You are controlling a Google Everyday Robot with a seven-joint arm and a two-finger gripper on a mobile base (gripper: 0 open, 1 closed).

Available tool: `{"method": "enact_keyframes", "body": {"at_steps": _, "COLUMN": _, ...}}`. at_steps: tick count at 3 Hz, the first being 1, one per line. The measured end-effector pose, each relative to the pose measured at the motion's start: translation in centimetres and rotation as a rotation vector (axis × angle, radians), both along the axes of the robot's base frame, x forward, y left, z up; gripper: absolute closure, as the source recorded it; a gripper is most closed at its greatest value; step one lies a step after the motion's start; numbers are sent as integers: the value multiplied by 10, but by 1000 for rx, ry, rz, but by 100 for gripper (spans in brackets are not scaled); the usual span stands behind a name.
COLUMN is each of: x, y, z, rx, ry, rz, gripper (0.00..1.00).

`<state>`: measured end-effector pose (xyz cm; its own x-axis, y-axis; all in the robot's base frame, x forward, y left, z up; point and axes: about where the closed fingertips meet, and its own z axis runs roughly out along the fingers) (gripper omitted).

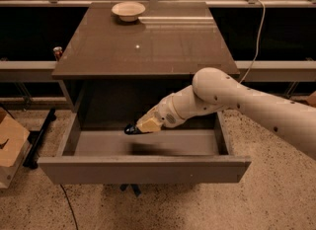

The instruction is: Place rxbar blueberry into top drawer

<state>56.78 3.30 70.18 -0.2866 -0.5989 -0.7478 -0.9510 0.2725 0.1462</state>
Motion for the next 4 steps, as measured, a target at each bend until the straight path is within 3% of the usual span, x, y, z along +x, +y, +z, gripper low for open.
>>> {"method": "enact_keyframes", "body": {"at_steps": 3, "x": -2, "y": 5, "z": -3, "rx": 1, "ry": 5, "rz": 10, "gripper": 4}}
{"method": "enact_keyframes", "body": {"at_steps": 4, "x": -3, "y": 6, "z": -3, "rx": 1, "ry": 6, "rz": 11, "gripper": 0}}
